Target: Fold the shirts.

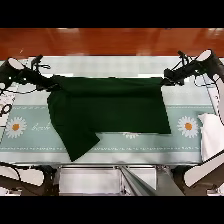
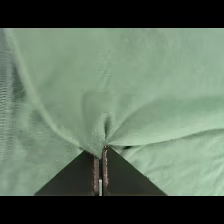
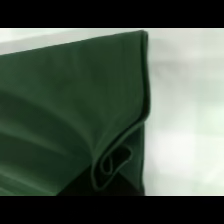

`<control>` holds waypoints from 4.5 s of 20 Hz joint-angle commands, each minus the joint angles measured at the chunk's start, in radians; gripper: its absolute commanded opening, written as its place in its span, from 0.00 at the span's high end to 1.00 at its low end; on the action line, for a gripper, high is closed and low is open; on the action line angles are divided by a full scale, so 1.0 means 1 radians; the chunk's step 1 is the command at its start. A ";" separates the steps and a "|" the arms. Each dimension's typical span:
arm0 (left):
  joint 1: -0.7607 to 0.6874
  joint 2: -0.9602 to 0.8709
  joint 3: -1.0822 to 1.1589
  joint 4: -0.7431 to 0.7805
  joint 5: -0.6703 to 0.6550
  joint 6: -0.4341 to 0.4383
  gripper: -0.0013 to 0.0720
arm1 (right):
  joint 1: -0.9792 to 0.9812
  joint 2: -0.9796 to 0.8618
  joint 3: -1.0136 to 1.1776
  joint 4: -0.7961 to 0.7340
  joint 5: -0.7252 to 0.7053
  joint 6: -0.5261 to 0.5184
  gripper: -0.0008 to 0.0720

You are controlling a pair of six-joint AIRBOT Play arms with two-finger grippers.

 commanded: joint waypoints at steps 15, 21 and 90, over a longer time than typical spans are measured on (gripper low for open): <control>0.283 0.605 -0.570 -0.043 -0.196 -0.106 0.29 | -0.095 0.615 -0.672 0.050 -0.102 -0.060 0.42; 0.473 0.836 -0.987 -0.141 -0.175 -0.104 0.29 | -0.095 0.809 -1.011 0.288 -0.160 -0.241 0.42; 0.051 -0.183 0.227 -0.355 0.020 0.002 0.96 | -0.096 0.125 -0.280 0.415 -0.220 -0.206 0.96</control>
